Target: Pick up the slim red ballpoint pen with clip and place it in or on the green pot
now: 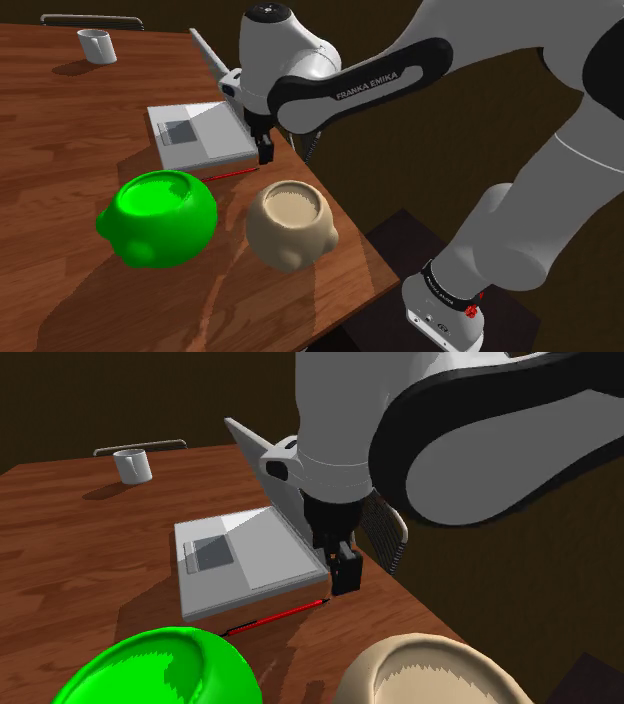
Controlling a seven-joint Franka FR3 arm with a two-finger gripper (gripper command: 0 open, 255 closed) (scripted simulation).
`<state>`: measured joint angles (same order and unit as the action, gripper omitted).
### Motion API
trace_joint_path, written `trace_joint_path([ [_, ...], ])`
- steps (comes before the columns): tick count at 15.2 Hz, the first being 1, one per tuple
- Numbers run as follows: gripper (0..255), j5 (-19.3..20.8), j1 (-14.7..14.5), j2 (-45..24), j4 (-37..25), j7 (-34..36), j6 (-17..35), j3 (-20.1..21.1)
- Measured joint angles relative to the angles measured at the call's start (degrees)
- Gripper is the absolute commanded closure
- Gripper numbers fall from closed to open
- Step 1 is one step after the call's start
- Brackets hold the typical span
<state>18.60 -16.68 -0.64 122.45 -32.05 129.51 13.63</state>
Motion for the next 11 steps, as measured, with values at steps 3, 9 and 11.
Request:
trace_joint_path([
  [3, 0, 3.5, -1.4, -3.6, -1.3, -0.7, 1.7, 1.2],
  [9, 0, 6.4, -1.5, -7.0, -0.7, 0.6, 5.3, 0.9],
  [11, 0, 7.2, -1.5, -8.1, -0.7, 1.2, 6.4, 0.7],
])
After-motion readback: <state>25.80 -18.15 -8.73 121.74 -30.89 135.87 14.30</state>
